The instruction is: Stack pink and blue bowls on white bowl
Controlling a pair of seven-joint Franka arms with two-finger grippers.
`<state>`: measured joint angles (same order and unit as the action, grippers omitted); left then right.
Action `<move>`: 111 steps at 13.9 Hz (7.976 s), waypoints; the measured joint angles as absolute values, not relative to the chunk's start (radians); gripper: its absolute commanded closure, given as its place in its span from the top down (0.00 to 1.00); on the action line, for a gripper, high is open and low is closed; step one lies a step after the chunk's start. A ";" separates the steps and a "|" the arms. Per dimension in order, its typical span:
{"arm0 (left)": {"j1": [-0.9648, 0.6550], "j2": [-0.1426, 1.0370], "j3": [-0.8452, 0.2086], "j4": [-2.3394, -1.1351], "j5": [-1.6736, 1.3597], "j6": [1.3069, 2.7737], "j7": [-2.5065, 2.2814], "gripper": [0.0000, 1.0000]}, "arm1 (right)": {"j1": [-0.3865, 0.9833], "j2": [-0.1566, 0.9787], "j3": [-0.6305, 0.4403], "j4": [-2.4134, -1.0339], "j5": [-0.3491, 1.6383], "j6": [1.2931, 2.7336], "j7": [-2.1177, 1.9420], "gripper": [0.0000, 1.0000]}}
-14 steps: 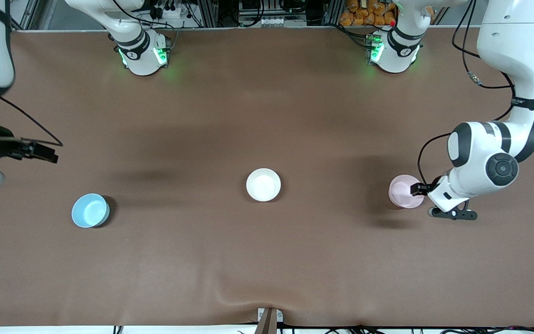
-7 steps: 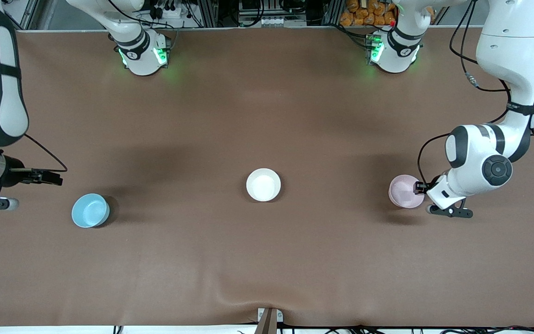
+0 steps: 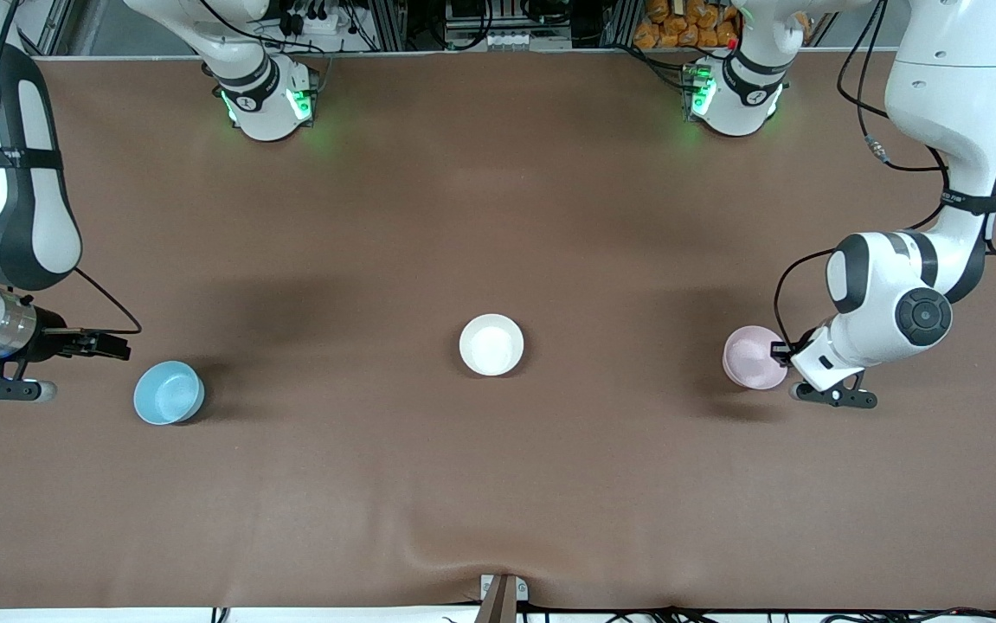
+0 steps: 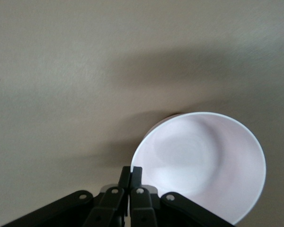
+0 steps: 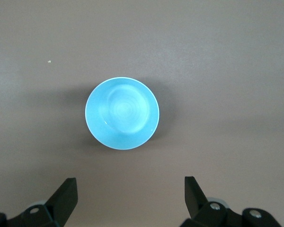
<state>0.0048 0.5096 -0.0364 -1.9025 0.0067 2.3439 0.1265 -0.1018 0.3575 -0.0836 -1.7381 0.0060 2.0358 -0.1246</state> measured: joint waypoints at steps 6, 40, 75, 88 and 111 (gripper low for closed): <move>-0.025 0.490 -0.101 -1.685 -0.049 2.118 0.030 0.00 | -0.103 0.406 -0.084 -1.752 -0.015 2.149 -0.130 1.00; -0.588 0.761 -0.110 -1.454 -0.170 2.288 -0.573 0.00 | -0.136 0.449 0.057 -1.715 0.115 2.205 0.011 0.00; -0.067 0.322 0.017 -1.421 -0.095 1.804 -0.072 1.00 | 0.573 0.590 0.104 -1.749 0.205 2.558 1.094 0.00; -0.010 -0.014 -0.018 -1.535 -0.094 1.463 -0.076 1.00 | 0.559 0.535 0.081 -1.765 0.205 2.517 1.123 1.00; 0.003 -0.039 -0.019 -1.560 -0.020 1.502 -0.074 1.00 | -0.089 -0.007 0.019 -1.667 0.040 1.602 -0.026 1.00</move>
